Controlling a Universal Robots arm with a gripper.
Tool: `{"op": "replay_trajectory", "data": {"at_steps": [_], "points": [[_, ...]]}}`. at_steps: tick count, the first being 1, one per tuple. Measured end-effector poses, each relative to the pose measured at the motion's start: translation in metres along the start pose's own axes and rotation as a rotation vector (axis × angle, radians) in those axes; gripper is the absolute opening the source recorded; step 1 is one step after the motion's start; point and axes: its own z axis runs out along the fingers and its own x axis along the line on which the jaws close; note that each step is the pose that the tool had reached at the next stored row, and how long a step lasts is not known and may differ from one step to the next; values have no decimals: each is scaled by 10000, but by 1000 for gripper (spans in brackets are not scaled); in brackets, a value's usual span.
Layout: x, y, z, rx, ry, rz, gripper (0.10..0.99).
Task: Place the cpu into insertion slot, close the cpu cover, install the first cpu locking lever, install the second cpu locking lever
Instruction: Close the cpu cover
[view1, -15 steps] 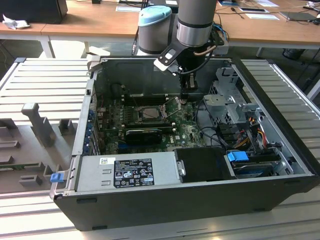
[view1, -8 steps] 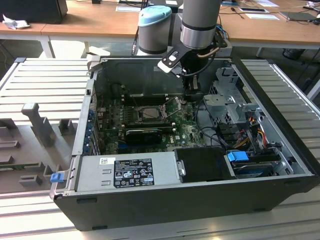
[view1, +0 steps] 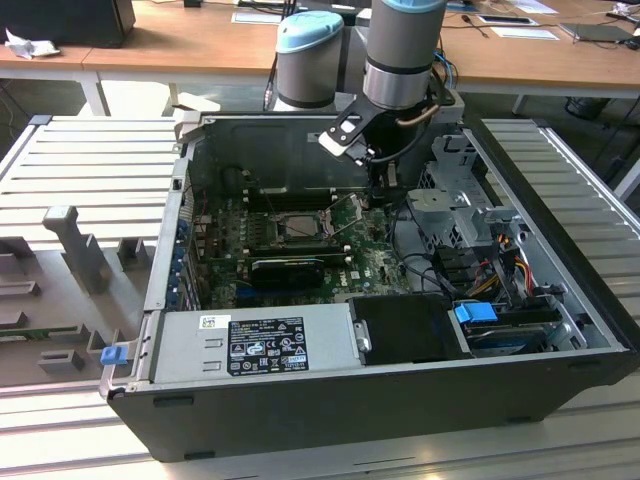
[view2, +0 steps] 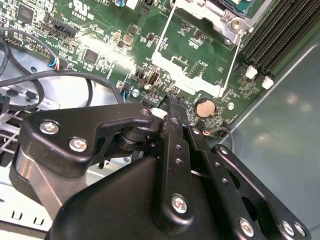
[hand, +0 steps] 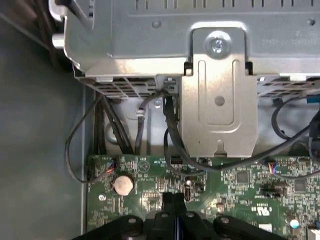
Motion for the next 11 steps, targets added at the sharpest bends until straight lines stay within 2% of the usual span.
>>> {"op": "replay_trajectory", "data": {"at_steps": [5, 11], "points": [[0, 0, 2, 487, 24, 17, 106], [-1, -29, 0, 505, 30, 14, 106]]}}
